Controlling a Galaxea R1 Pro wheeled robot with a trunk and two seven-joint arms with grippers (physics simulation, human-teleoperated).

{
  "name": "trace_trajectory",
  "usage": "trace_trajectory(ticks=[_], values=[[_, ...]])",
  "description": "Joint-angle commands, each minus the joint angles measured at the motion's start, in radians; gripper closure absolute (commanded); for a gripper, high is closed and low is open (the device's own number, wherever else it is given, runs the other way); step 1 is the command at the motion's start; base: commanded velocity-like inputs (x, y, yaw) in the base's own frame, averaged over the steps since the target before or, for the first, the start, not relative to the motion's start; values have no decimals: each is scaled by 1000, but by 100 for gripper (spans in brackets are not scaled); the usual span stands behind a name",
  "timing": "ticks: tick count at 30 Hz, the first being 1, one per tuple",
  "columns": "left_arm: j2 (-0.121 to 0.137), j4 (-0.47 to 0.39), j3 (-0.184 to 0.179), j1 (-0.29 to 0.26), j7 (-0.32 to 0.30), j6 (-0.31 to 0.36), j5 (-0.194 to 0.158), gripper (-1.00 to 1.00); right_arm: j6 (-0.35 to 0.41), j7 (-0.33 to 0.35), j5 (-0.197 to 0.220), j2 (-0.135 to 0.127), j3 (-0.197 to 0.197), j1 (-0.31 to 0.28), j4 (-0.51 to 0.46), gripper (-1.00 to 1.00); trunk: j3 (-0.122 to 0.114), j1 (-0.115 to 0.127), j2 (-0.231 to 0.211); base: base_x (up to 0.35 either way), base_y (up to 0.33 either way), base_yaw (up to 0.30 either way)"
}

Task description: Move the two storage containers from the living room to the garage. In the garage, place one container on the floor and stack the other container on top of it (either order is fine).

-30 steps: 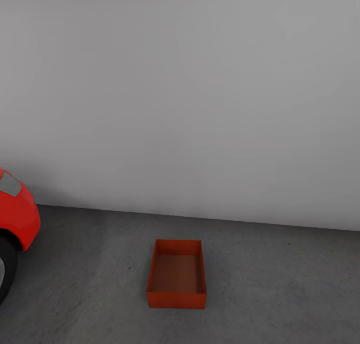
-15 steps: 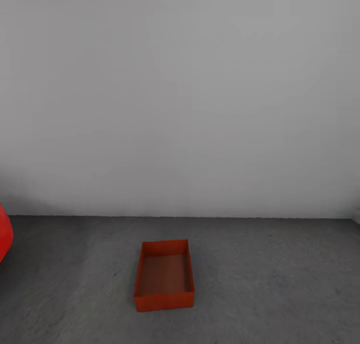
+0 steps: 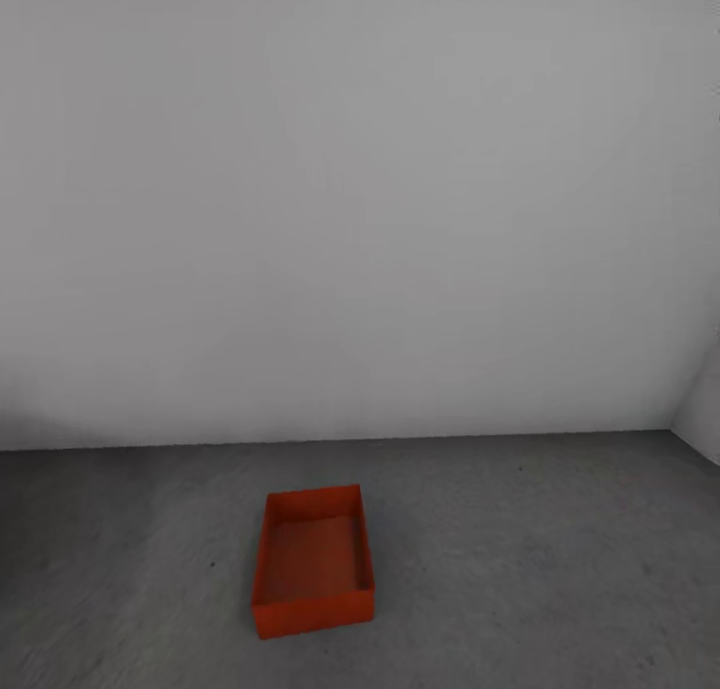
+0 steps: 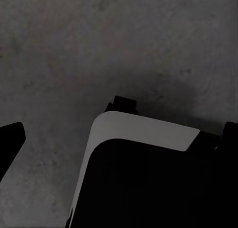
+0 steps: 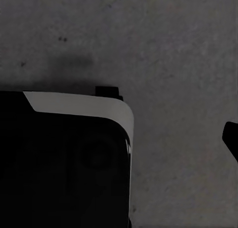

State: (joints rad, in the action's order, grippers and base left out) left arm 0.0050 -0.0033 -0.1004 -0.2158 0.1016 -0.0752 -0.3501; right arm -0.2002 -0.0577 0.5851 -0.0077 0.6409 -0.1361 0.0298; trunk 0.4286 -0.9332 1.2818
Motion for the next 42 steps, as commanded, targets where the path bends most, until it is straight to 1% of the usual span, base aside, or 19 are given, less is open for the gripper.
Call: trace_trajectory(ticks=[1,8,35,42], values=[[0,0,-8,0,2,-2,-8,-100,-4,-1,5,0,8,-1,2,-100,-1,0,1,0,0,-7],[0,0,-8,0,0,-3,-7,-100,-4,-1,5,-1,8,-1,2,-100,-9,0,1,0,0,-63],[7,-6,-13,0,1,-6,-5,-100,-8,-2,6,-2,7,-1,2,-100,-10,0,1,0,0,-281],[7,-6,-13,0,1,-6,-5,-100,-4,7,-7,-1,9,-1,2,-100,-10,0,1,0,0,-295]])
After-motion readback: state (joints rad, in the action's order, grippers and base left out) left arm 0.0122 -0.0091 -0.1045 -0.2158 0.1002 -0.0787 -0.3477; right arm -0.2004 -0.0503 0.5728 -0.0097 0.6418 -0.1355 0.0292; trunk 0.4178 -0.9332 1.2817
